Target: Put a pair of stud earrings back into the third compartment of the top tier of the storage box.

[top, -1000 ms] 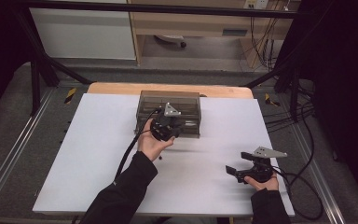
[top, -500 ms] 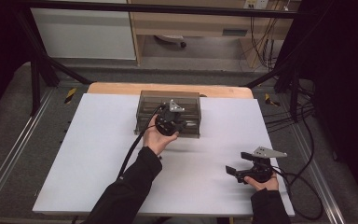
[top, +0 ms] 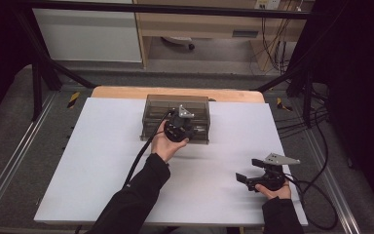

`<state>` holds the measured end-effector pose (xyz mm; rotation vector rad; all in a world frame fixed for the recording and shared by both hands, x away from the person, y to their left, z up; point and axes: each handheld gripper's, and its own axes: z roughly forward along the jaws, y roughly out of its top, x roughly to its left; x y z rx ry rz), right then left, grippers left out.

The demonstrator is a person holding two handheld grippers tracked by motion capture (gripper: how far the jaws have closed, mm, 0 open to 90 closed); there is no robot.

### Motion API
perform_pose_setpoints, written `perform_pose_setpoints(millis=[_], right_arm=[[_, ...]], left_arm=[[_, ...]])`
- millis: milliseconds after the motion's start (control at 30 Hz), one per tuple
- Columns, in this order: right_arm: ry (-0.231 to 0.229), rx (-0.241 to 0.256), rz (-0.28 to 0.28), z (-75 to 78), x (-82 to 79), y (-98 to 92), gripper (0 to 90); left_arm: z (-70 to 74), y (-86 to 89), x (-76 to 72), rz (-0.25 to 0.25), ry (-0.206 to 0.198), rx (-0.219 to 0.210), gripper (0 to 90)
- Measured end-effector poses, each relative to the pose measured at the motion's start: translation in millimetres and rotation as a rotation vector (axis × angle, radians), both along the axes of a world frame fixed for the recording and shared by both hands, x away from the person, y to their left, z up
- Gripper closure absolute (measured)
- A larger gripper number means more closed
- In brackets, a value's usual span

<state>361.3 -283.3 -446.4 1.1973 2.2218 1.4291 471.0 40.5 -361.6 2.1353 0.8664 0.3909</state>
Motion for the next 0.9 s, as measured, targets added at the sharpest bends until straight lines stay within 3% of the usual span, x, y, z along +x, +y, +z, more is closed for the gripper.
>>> perform_pose_setpoints(millis=[333, 467, 900], right_arm=[[-0.001, 0.0, 0.0, 0.3, -0.4, -0.3, 1.5], [0.0, -0.002, -0.001, 0.1, -0.4, -0.2, 1.5], [0.003, -0.011, 0.0, -0.7, -0.2, 0.6, 1.5]], left_arm=[[22.3, 21.9, -25.3, -0.028, -0.026, -0.024, 44.6], [25.0, 33.9, -38.0, -0.029, -0.03, -0.053, 35.7], [-1.8, 74.4, -65.1, -0.01, 0.024, -0.109, 22.1]])
